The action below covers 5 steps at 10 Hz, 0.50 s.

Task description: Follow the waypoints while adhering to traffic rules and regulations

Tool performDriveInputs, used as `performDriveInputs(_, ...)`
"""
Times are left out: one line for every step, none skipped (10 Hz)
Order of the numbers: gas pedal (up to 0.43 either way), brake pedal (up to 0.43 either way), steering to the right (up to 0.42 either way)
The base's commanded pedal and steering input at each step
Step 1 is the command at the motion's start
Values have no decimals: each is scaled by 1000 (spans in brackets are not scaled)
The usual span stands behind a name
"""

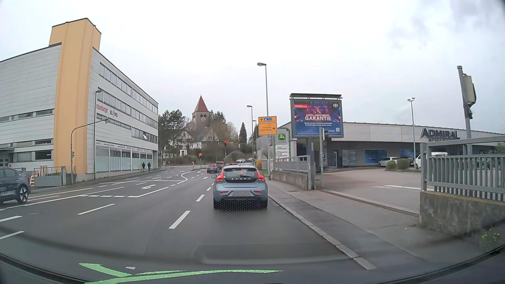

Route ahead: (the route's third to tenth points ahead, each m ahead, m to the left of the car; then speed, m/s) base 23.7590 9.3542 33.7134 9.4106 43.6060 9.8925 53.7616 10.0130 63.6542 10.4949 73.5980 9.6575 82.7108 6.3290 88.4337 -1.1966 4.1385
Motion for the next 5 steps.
performDriveInputs(0, 116, -68)
performDriveInputs(0, 116, -54)
performDriveInputs(0, 110, -47)
performDriveInputs(0, 110, -43)
performDriveInputs(0, 110, -43)
